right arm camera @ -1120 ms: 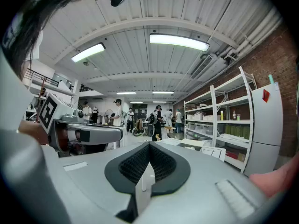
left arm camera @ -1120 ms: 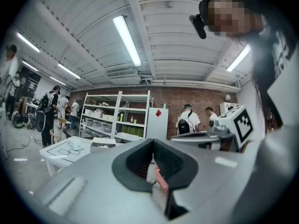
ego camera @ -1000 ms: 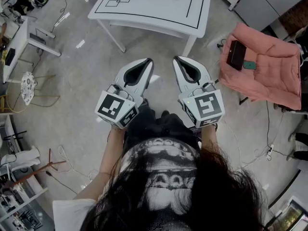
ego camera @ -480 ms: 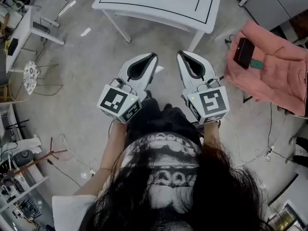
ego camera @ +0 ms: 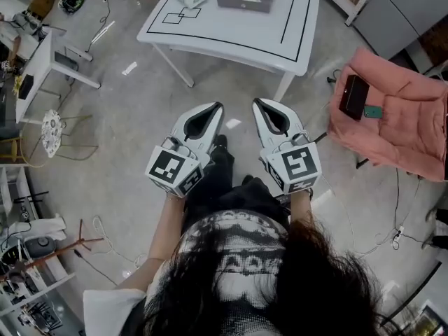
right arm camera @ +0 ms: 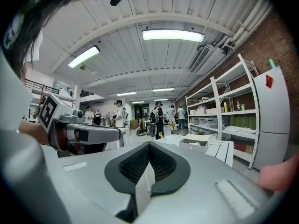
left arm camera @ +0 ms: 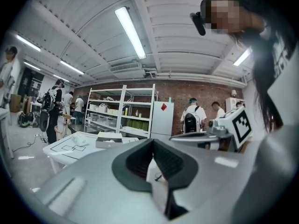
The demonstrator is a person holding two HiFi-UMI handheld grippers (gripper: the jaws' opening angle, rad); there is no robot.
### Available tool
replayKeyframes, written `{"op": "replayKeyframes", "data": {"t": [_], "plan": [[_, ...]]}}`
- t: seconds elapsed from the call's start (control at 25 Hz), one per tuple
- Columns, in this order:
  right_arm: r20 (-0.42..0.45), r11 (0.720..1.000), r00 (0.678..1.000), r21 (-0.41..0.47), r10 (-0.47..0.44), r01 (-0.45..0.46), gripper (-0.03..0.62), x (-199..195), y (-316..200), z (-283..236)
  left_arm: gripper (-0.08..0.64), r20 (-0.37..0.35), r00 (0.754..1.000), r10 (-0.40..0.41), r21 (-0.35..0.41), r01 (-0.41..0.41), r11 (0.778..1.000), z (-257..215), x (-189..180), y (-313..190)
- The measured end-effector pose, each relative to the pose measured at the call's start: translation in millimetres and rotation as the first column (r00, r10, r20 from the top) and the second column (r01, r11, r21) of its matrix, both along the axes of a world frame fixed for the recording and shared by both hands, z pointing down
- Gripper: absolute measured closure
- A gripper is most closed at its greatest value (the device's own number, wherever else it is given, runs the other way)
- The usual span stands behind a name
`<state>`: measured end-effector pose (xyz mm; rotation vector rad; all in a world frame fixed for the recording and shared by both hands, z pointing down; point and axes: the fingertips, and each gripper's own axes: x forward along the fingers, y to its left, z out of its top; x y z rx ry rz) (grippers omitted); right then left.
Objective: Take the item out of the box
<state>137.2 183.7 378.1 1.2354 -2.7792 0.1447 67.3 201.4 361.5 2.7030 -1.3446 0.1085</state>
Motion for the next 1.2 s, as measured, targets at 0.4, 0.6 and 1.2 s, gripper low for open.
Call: {"op": "replayKeyframes", "data": {"t": [0.4, 0.6, 1.2], "plan": [[-0.031, 0.999, 0.999, -0.027, 0.026, -0.027, 0.592, -45, -88, 8, 0.560, -0.040, 0.999, 0.037, -0.014, -0.038, 0.999, 10, -48, -97], [-0.038, 0.998, 0.998, -0.041, 0.049, -0.051, 0.592, -87, -150, 2, 0.560, -0.029, 0.996, 0.080, -0.013, -0.080, 0.997, 5, -86, -159], [-0.116, 0.980, 0.975, -0.047, 0.187, -0.194, 0.592, -162, -276, 4, 0.560, -0.063, 0.971, 0.232, 0.007, -0.232, 0.973, 6, -163, -286]]}}
